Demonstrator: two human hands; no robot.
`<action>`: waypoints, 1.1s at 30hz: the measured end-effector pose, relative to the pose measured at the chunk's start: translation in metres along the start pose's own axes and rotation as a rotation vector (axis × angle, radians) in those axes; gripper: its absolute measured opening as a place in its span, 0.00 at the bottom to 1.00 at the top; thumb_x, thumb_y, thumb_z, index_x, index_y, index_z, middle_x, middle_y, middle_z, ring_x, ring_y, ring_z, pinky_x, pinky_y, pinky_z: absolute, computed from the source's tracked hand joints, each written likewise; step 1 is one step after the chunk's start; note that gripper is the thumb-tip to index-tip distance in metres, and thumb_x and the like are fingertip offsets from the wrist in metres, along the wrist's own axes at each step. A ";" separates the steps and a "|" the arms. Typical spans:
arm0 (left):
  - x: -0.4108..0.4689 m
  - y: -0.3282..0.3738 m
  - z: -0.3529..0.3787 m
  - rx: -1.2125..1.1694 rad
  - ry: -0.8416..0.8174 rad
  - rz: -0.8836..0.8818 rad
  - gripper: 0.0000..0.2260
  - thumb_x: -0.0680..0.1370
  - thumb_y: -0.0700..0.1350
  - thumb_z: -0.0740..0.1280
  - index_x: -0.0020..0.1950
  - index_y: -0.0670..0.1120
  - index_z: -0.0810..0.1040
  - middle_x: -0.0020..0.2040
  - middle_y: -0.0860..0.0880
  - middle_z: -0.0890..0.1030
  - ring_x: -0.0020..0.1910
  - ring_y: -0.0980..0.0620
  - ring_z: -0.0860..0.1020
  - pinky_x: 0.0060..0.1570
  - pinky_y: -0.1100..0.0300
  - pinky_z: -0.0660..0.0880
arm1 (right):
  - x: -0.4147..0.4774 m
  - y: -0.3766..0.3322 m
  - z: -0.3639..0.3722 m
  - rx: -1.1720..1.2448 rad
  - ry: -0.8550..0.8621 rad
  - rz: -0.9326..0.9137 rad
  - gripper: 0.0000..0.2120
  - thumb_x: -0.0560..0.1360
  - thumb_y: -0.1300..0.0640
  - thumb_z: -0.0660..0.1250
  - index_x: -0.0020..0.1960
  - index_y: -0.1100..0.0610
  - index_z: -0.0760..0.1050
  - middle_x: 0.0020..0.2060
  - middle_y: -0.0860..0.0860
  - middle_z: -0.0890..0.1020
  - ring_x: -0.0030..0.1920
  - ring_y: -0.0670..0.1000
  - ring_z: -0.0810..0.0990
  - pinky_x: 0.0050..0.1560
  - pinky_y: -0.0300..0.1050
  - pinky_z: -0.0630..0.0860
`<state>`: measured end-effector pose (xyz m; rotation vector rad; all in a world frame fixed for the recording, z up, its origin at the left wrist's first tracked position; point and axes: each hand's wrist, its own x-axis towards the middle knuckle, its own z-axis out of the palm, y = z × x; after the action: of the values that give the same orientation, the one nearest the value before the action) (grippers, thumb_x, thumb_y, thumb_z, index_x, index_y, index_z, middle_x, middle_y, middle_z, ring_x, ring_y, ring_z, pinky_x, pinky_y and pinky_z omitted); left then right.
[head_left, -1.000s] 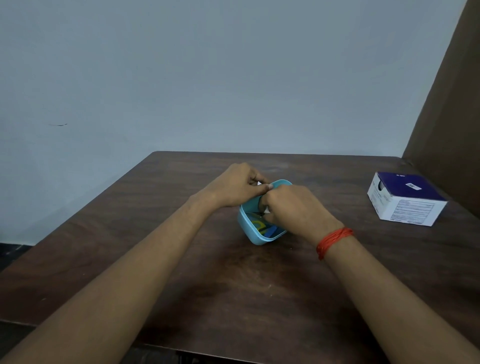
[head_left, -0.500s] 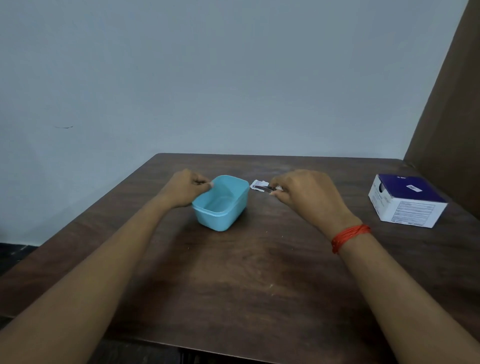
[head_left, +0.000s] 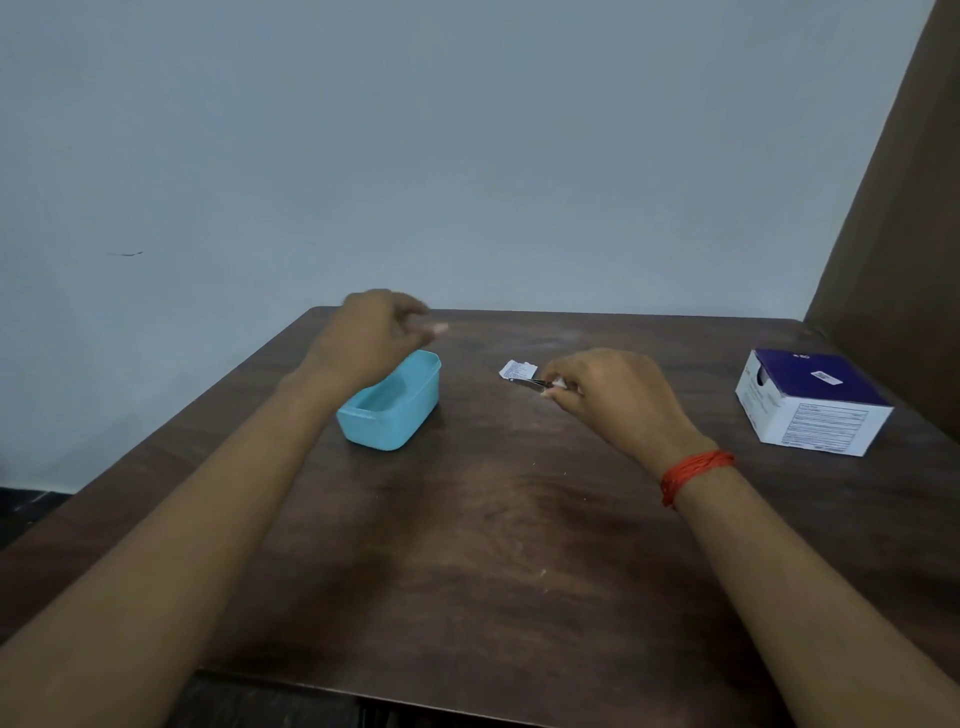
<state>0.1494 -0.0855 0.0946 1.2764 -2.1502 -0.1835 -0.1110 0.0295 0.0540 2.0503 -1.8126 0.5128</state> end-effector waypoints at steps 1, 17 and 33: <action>-0.002 0.020 0.004 -0.085 -0.060 0.028 0.18 0.73 0.64 0.72 0.54 0.54 0.84 0.41 0.61 0.82 0.42 0.66 0.79 0.40 0.70 0.71 | 0.000 0.000 0.000 0.004 -0.007 0.001 0.09 0.79 0.45 0.64 0.56 0.45 0.79 0.47 0.46 0.83 0.51 0.52 0.80 0.43 0.47 0.74; -0.017 0.066 0.088 -0.428 -0.736 0.003 0.14 0.85 0.44 0.60 0.59 0.35 0.79 0.41 0.45 0.84 0.36 0.48 0.82 0.41 0.56 0.83 | -0.009 0.003 0.004 0.021 -0.060 -0.050 0.05 0.79 0.47 0.63 0.48 0.47 0.76 0.44 0.47 0.81 0.50 0.51 0.80 0.41 0.47 0.72; -0.019 0.028 0.113 -0.884 -0.798 0.037 0.12 0.83 0.46 0.64 0.59 0.43 0.84 0.41 0.46 0.81 0.34 0.55 0.74 0.37 0.64 0.74 | -0.006 0.020 0.045 0.749 0.089 0.269 0.08 0.70 0.53 0.79 0.48 0.51 0.86 0.31 0.44 0.79 0.29 0.40 0.73 0.33 0.29 0.66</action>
<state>0.0703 -0.0762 0.0076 0.6603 -2.2099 -1.6421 -0.1298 0.0105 0.0121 2.1452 -2.0476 1.5249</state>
